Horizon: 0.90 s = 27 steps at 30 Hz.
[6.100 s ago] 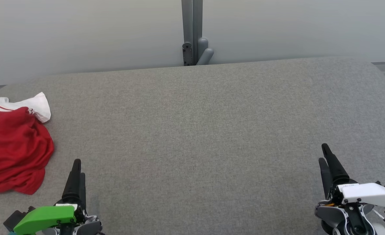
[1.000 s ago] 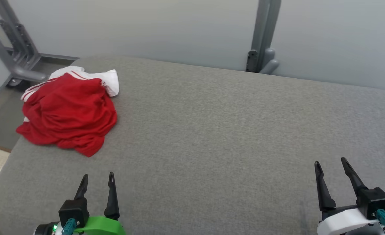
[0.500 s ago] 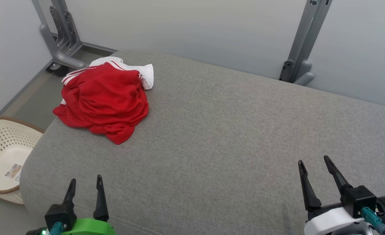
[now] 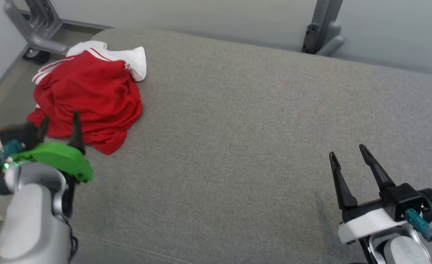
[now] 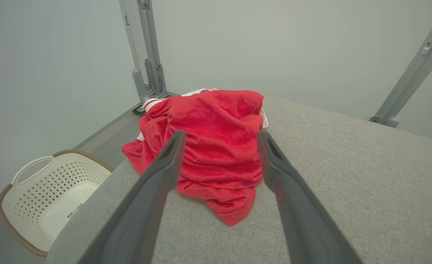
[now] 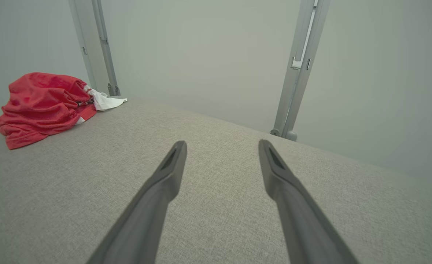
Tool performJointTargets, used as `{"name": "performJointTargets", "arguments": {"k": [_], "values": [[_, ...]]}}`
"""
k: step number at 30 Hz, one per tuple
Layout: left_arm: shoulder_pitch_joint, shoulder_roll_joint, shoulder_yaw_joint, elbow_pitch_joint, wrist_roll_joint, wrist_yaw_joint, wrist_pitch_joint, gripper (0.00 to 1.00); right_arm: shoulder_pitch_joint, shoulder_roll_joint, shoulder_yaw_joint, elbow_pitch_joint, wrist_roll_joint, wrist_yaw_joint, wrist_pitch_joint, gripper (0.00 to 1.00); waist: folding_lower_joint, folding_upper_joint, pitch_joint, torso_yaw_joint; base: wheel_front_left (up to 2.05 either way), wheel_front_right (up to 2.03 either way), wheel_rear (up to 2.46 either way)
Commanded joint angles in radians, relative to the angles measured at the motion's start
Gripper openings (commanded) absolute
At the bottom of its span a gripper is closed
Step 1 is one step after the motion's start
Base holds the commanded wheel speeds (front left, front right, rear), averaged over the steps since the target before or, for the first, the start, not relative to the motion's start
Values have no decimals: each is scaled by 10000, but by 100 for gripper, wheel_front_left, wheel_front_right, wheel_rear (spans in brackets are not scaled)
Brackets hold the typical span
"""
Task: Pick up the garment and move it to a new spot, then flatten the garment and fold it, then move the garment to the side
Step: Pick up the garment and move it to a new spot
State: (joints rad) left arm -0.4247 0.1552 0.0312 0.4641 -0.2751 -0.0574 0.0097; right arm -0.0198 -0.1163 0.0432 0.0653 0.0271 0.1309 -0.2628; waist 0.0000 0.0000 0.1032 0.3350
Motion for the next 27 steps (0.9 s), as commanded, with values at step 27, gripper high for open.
{"name": "performJointTargets", "arguments": {"k": [27], "values": [[-3581,1856,1191,5568,-1303,316,1454,100,-1086,-679,888,-39,352,-3,-31,100,0,0,3135,-3207,0,0,0]]}}
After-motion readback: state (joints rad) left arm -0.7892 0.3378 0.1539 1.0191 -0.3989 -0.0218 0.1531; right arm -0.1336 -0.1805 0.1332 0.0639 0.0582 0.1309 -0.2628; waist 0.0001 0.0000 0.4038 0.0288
